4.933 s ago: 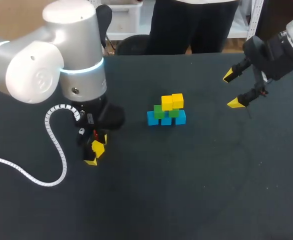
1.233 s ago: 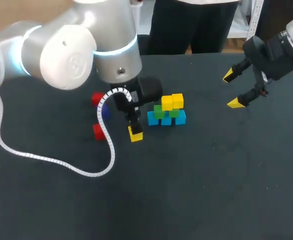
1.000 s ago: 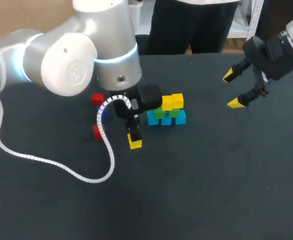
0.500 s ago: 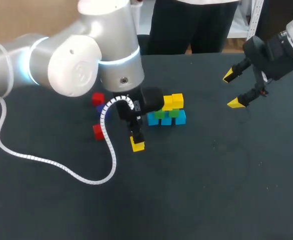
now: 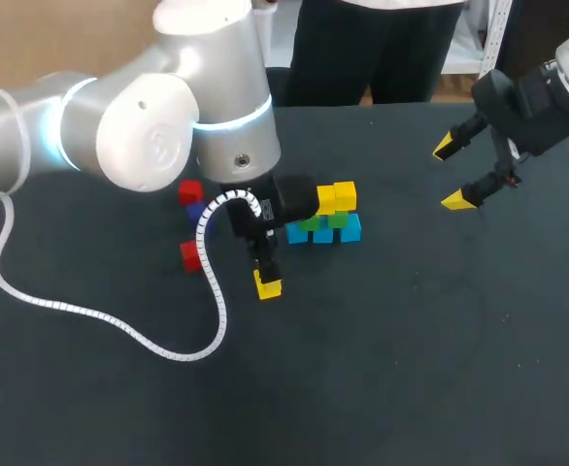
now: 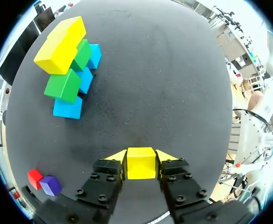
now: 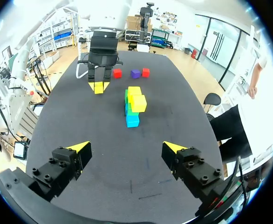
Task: Place the blue cubes, place green cubes on the blue cubes, place the yellow cubes on the green cubes, then place the red cubes on the yellow cubes, and place purple cube on the red cubes.
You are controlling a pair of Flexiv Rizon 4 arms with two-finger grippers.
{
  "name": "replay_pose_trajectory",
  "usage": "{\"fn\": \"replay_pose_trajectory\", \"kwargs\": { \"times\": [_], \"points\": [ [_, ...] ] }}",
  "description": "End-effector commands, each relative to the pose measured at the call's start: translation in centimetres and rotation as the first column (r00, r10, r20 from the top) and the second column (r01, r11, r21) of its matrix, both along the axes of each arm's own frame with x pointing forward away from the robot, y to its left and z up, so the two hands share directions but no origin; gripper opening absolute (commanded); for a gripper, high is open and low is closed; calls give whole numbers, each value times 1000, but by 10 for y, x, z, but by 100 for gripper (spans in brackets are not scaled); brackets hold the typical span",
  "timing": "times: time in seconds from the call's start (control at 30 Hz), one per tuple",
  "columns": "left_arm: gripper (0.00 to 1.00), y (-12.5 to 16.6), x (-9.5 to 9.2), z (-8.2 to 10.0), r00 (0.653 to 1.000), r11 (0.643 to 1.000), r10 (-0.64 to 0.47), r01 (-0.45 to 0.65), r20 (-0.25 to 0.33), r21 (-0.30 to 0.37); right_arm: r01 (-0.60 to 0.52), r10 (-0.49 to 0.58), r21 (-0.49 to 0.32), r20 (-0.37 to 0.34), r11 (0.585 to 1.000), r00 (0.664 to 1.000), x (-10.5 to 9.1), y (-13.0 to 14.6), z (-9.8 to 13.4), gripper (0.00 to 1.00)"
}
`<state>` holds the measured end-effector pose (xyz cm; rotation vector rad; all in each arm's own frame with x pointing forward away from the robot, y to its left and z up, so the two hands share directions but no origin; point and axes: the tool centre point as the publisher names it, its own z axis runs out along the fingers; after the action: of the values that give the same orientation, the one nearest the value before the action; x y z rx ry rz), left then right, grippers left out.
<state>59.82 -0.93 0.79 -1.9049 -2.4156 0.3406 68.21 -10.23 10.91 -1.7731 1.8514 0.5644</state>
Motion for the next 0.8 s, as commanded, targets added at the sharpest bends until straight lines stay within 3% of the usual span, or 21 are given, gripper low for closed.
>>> {"fn": "replay_pose_trajectory", "kwargs": {
  "times": [0.03, 0.07, 0.13, 0.23, 0.27, 0.57, 0.67, 0.8],
  "points": [
    [13, 0, 4, -2, 1000, 1000, -4, 4, -9, -1, 1, -1, 2, 2, 1000, 1000, -1, 0, 0, 100],
    [20, 0, 4, -3, 1000, 1000, -3, 3, -10, -1, 1, -1, 2, 2, 1000, 1000, -1, 0, 0, 100],
    [44, 0, 5, -3, 1000, 1000, 0, 0, -12, -1, 1, -1, 2, 2, 1000, 1000, -1, 0, 0, 100],
    [95, 0, 5, -3, 1000, 1000, 2, -2, -11, -3, 1, -1, 2, 2, 1000, 1000, -1, 0, 0, 100],
    [100, 0, 5, -3, 1000, 1000, 4, -4, -9, -5, 1, -1, 2, 2, 1000, 1000, -1, 0, 0, 100],
    [100, 5, 4, -2, 1000, 1000, 3, -3, -10, 14, 1, -1, 2, 2, 1000, 1000, -1, 0, 0, 100],
    [100, 8, 5, 0, 998, 998, -56, 55, 29, 9, 1, -1, 2, 2, 1000, 1000, -1, 0, 0, 100],
    [100, 7, 8, 3, 996, 996, -85, 85, 39, 17, 1, -1, 2, 2, 1000, 1000, -1, 0, 0, 100]
  ]
}}
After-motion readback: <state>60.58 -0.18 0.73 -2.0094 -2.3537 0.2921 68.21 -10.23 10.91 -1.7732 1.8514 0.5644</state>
